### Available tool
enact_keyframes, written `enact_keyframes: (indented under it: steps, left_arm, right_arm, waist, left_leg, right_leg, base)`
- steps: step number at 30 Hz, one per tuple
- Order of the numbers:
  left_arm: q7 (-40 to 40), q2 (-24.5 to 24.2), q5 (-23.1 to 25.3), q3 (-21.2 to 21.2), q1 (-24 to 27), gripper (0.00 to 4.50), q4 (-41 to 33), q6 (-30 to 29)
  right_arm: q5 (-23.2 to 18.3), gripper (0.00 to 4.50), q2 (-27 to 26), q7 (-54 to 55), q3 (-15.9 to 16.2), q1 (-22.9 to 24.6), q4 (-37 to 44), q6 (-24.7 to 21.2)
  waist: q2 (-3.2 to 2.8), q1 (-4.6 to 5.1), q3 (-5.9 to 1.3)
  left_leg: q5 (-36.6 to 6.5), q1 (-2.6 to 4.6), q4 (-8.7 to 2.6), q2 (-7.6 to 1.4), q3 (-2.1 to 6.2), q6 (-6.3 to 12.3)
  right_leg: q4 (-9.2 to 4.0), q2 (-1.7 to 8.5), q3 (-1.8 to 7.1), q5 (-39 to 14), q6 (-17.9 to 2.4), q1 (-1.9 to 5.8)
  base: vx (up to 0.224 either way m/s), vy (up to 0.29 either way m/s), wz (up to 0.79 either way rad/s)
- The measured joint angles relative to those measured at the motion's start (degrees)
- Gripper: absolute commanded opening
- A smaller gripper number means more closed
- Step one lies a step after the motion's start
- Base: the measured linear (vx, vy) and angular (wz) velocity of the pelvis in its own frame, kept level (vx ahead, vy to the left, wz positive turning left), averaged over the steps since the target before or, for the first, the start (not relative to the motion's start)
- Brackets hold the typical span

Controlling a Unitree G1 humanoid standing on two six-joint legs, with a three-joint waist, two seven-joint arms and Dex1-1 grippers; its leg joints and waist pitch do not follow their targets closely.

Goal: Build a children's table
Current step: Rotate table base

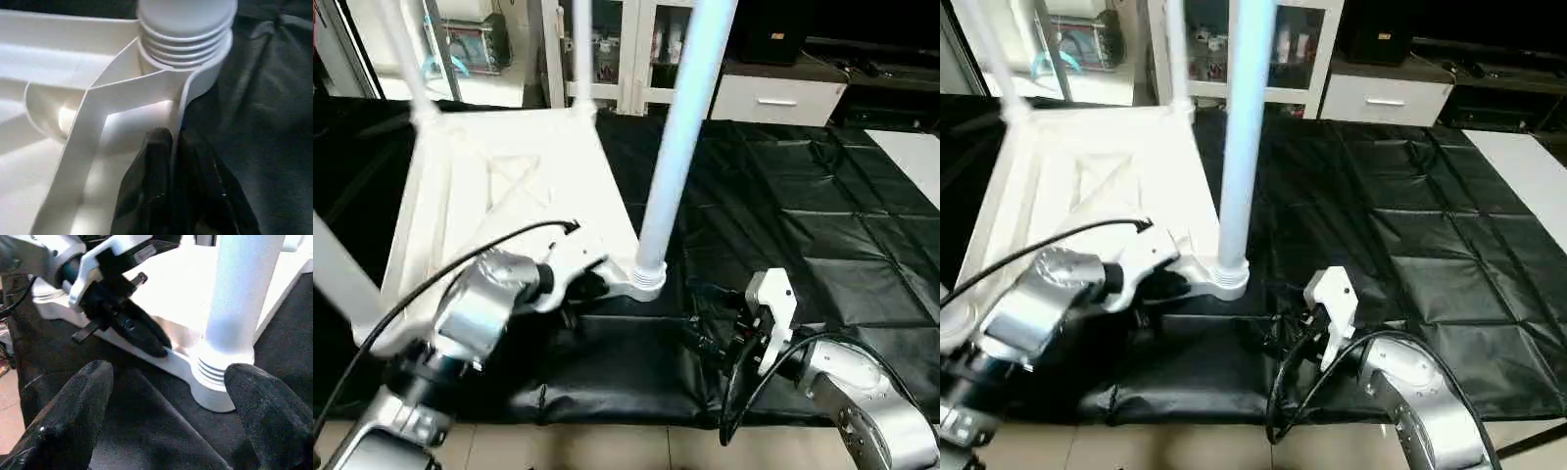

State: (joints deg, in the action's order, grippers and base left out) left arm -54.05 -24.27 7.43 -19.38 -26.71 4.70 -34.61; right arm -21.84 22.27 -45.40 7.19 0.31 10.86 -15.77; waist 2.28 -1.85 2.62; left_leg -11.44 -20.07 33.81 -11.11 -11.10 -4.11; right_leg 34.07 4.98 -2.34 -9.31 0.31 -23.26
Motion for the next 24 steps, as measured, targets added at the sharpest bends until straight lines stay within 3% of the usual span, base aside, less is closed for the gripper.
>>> enact_keyframes:
  steps: [3,4,9,15,24]
  left_arm:
    - [-0.3,-0.4,0.1,-0.8,1.2,0.06,-0.4,4.8]
    - [-0.3,-0.2,0.1,-1.0,1.5,0.32,-0.9,4.9]
    - [-0.2,0.1,0.0,-2.1,1.8,0.83,-2.5,3.7]
    - [-0.7,0.0,-0.3,-2.6,2.1,1.20,-2.6,5.1]
    - [-0.6,0.3,-1.0,-3.0,1.2,1.20,0.7,7.3]
  right_arm:
    - [0.0,3.98,0.0,0.0,0.0,0.0,0.0,0.0]
    - [0.0,3.98,0.0,0.0,-0.1,0.0,0.0,0.0]
    - [0.0,3.98,0.5,0.0,-0.2,-0.1,-0.6,0.1]
    - [0.0,3.98,1.3,0.1,-2.3,-0.8,-1.5,0.5]
    - [-0.1,3.98,3.1,-0.2,-3.9,-1.9,-2.7,0.8]
  waist:
    - [-0.01,-0.08,0.00]
    - [0.00,-0.11,0.00]
    - [-0.01,-0.17,0.01]
    - [0.01,-0.40,0.02]
    - [0.06,-0.32,0.04]
  left_leg:
    - [0.0,0.00,0.01,0.00,0.03,0.00]
    - [0.0,0.00,0.01,0.00,0.04,0.00]
    - [0.0,-0.02,0.01,0.03,0.04,0.02]
    - [0.0,-0.07,0.01,0.03,0.05,0.04]
    - [0.0,-0.10,0.03,0.05,0.04,0.04]
  right_leg:
    - [-0.01,0.00,-0.03,-0.1,0.1,-0.02]
    - [-0.02,0.00,-0.03,-0.1,0.1,-0.03]
    - [-0.02,0.02,-0.02,0.0,0.1,-0.03]
    - [-0.03,0.04,-0.03,-0.1,0.1,-0.04]
    - [-0.01,0.06,-0.03,-0.2,0.3,-0.06]
  base:
    - [0.000,0.000,0.00]
    - [0.000,0.000,0.00]
    - [0.000,0.000,0.00]
    - [0.000,0.000,0.00]
    - [0.000,0.000,0.00]
